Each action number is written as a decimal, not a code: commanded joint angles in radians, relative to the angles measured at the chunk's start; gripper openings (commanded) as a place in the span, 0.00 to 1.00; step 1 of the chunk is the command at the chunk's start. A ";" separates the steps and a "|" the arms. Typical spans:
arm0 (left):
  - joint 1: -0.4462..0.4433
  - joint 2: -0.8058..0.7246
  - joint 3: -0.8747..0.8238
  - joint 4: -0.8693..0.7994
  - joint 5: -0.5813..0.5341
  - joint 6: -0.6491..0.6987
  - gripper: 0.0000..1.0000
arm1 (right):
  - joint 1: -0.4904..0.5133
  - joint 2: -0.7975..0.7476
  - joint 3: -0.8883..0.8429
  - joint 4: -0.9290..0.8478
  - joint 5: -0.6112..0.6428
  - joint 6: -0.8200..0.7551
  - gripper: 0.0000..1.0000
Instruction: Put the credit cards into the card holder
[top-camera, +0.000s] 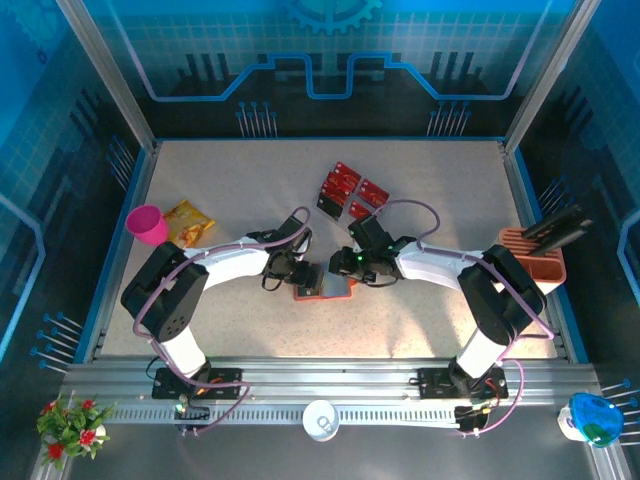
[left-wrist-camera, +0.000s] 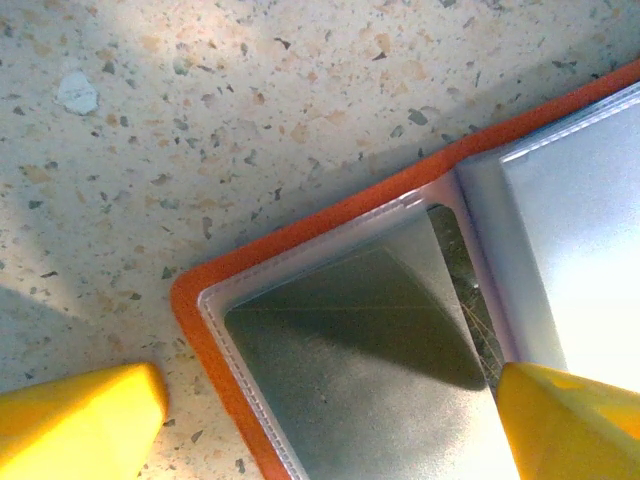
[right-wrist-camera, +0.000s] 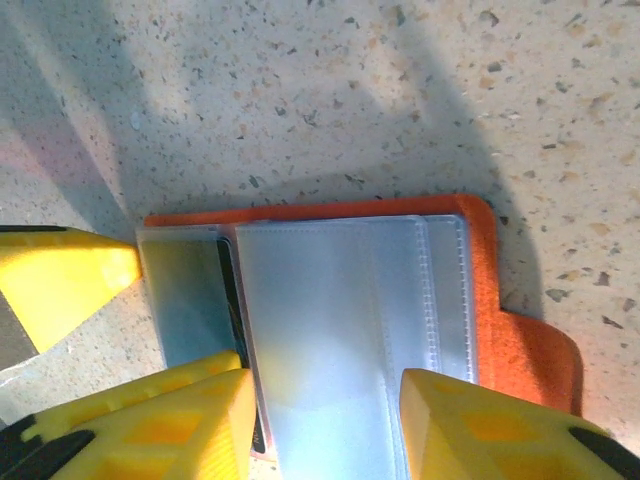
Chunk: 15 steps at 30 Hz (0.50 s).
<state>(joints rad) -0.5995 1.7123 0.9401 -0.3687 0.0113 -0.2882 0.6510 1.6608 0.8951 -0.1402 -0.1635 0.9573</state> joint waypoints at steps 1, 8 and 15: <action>-0.001 0.065 -0.057 -0.027 0.035 -0.006 0.89 | -0.008 0.014 -0.010 0.028 -0.018 0.026 0.43; -0.003 0.063 -0.059 -0.027 0.036 -0.007 0.89 | -0.010 0.011 -0.042 0.057 -0.025 0.037 0.41; -0.002 0.062 -0.054 -0.026 0.038 -0.006 0.89 | -0.011 0.028 -0.073 0.159 -0.089 0.070 0.33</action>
<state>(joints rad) -0.5995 1.7123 0.9394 -0.3679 0.0086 -0.2882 0.6502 1.6764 0.8379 -0.0406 -0.2127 1.0016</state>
